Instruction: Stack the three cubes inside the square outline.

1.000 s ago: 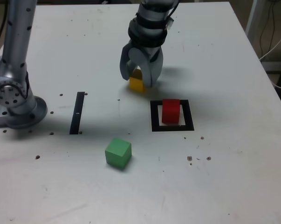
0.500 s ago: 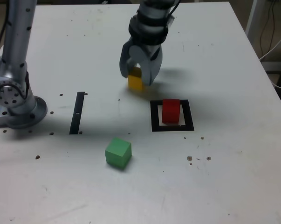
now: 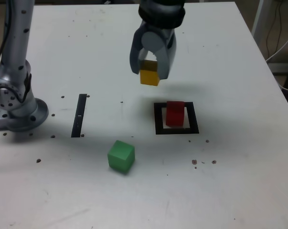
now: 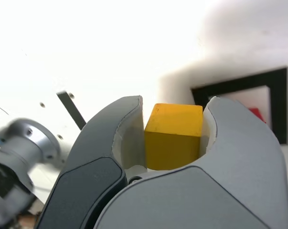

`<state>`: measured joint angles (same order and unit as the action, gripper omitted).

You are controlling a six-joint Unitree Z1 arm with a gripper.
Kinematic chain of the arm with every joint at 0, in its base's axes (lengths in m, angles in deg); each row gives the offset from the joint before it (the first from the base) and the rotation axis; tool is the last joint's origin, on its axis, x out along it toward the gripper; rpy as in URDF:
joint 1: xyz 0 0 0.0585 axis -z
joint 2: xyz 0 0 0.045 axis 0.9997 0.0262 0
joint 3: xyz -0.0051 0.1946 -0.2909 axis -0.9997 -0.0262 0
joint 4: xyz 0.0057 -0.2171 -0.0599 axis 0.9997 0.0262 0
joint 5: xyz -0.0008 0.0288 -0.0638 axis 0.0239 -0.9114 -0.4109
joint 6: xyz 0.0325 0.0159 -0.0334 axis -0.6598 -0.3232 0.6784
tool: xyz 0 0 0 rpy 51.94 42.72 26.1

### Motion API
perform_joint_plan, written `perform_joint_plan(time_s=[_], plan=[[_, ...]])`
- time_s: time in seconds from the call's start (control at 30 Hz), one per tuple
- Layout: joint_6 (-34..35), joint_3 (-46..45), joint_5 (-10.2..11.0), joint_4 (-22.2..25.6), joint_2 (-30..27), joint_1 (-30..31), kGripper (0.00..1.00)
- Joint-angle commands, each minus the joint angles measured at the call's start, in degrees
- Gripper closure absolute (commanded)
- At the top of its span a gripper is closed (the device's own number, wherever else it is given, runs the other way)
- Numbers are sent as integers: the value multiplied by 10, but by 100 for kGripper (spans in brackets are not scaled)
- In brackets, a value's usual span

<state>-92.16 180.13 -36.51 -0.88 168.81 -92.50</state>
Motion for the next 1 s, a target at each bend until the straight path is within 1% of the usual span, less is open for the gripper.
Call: perform_joint_plan(time_s=[0.0, 0.23, 0.4, 0.67, 0.97], plan=[[21, 12, -8, 8, -1, 13, 65], [89, 49, -35, 21, 19, 48, 65], [118, 70, -46, 21, 42, 66, 65], [128, 84, -54, 14, 71, 71, 65], [133, 91, -53, 8, 84, 71, 65]])
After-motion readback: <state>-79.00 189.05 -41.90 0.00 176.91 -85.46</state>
